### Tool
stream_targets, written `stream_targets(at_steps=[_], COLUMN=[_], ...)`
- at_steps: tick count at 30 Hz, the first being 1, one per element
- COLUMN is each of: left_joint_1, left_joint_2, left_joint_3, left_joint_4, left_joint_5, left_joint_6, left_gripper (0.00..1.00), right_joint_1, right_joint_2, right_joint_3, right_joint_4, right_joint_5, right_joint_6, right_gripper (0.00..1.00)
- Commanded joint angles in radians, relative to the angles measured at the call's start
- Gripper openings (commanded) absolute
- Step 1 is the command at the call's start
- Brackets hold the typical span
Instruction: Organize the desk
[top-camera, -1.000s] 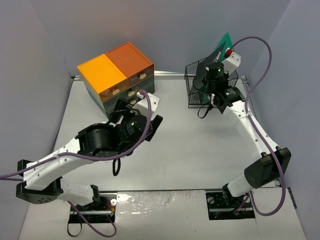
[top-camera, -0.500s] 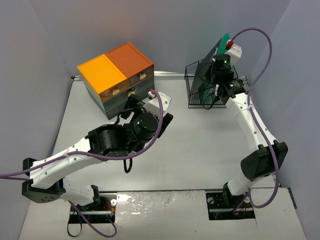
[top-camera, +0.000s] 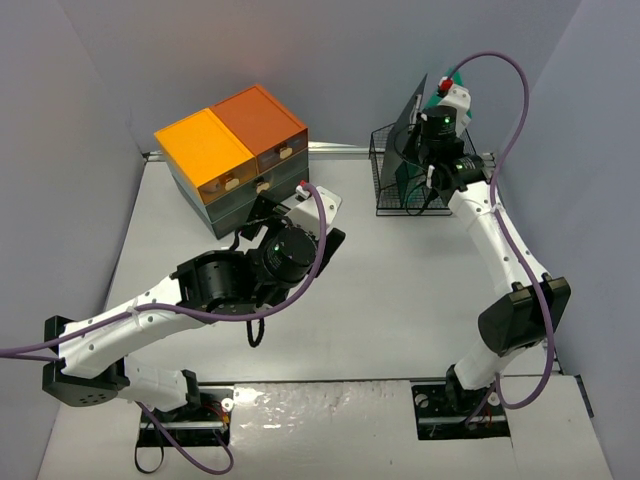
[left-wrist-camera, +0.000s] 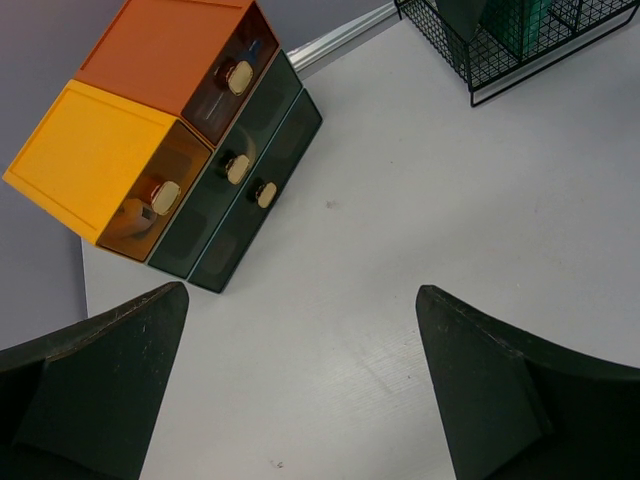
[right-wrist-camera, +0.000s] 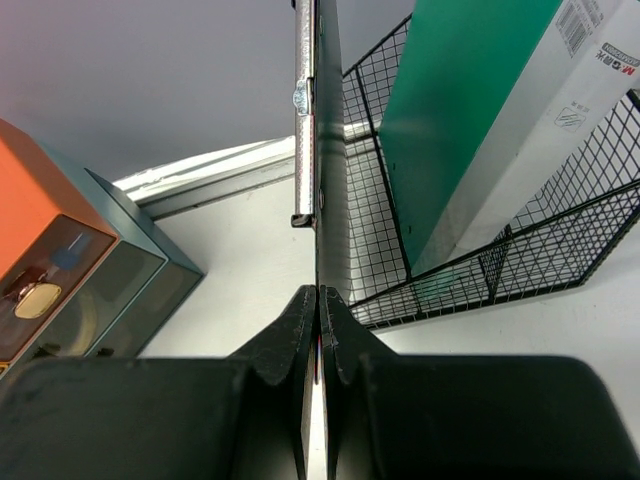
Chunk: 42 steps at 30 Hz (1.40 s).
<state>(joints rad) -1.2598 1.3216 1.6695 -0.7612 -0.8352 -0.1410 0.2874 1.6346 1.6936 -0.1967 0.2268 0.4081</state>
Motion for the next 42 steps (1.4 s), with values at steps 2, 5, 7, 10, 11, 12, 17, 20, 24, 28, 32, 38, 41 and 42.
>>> stream_targets(at_steps=[2,5,7,10,11,12,17,20,24,28,32,38,41,42], left_joint_1=[0.006,0.006,0.007,0.007,0.007,0.007,0.005,0.007,0.007,0.007,0.006,0.005,0.007,0.007], left_joint_2=[-0.029,-0.031,-0.033,-0.035,-0.035,-0.035,-0.035,-0.033,-0.033,-0.035,-0.037,-0.042,-0.048,-0.053], left_joint_3=[0.032,0.034,0.035,0.033,0.031,0.029,0.027,0.028,0.032,0.036,0.036,0.042,0.039,0.034], left_joint_4=[0.039,0.033,0.031,0.027,0.026,0.026,0.024,0.022,0.02,0.018,0.015,-0.002,-0.029,-0.042], left_joint_5=[-0.014,-0.015,-0.016,-0.016,-0.015,-0.015,-0.009,-0.006,-0.005,-0.005,-0.005,-0.006,-0.02,-0.025], left_joint_6=[-0.004,-0.007,-0.011,-0.017,-0.021,-0.024,-0.032,-0.037,-0.04,-0.044,-0.052,-0.074,-0.093,-0.112], left_gripper=[0.97,0.97,0.97,0.97,0.97,0.97,0.97,0.97,0.97,0.97,0.97,0.97,0.97,0.97], right_joint_1=[-0.006,-0.007,-0.007,-0.004,-0.002,-0.003,-0.005,-0.004,-0.005,0.0,0.002,0.004,0.004,0.01], right_joint_2=[0.021,0.034,0.039,0.04,0.039,0.04,0.041,0.037,0.028,-0.004,-0.073,-0.134,-0.176,-0.182], right_joint_3=[0.072,0.086,0.092,0.096,0.097,0.099,0.112,0.118,0.127,0.113,0.072,0.024,-0.03,-0.05], right_joint_4=[0.04,0.04,0.04,0.041,0.041,0.041,0.043,0.045,0.048,0.048,0.038,-0.04,-0.062,-0.078], right_joint_5=[0.007,0.016,0.016,0.022,0.029,0.034,0.051,0.071,0.105,0.141,0.186,0.122,0.041,-0.004], right_joint_6=[-0.036,-0.037,-0.037,-0.039,-0.042,-0.044,-0.056,-0.064,-0.063,-0.039,0.003,0.087,0.133,0.15], right_gripper=[0.02,0.15,0.29,0.46,0.53,0.54,0.61,0.65,0.66,0.66,0.66,0.67,0.67,0.68])
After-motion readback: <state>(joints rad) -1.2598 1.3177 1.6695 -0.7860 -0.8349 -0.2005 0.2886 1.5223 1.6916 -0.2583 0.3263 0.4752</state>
